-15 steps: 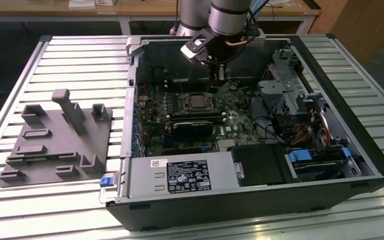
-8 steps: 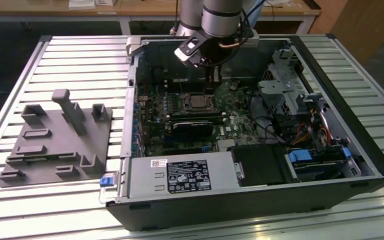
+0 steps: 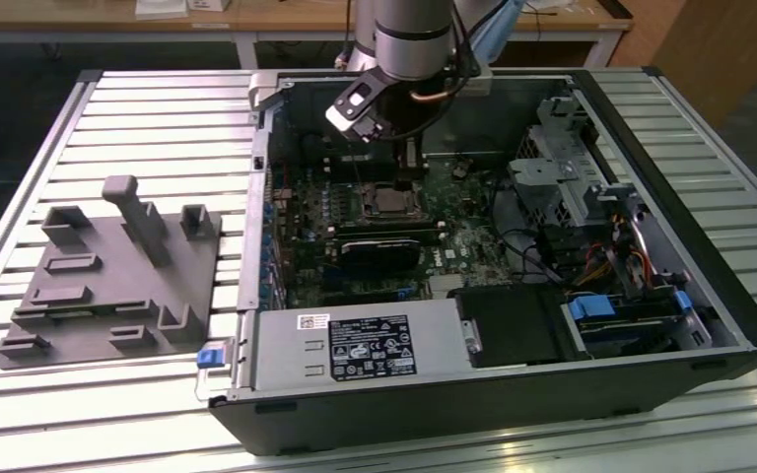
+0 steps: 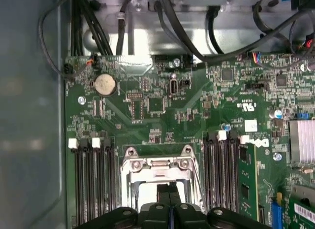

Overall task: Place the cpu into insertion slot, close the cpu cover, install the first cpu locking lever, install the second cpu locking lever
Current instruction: 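Close the cpu cover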

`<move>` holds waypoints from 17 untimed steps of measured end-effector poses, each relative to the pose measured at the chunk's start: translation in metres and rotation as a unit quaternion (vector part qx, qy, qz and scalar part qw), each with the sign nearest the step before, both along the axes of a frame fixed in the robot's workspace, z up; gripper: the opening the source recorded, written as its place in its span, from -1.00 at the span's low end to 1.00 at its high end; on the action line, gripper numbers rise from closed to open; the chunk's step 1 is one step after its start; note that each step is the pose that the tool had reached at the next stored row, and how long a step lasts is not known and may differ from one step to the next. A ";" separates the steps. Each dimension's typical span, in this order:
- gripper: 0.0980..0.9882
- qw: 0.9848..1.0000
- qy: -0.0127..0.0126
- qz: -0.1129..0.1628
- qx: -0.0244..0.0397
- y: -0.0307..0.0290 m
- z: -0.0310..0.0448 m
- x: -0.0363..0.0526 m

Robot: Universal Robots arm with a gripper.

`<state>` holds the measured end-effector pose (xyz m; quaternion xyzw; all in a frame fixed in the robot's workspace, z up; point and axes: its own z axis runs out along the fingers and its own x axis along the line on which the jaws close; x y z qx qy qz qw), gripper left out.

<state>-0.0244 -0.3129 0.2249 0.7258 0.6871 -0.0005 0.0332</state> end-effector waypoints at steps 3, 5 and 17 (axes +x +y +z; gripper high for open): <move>-0.98 1.000 -0.001 0.000 0.000 -0.0001 -0.0010 -0.0048; -0.98 1.000 -0.002 0.001 0.000 -0.0001 -0.0020 -0.0073; -0.98 1.000 -0.002 0.023 0.000 -0.0001 -0.0035 -0.0098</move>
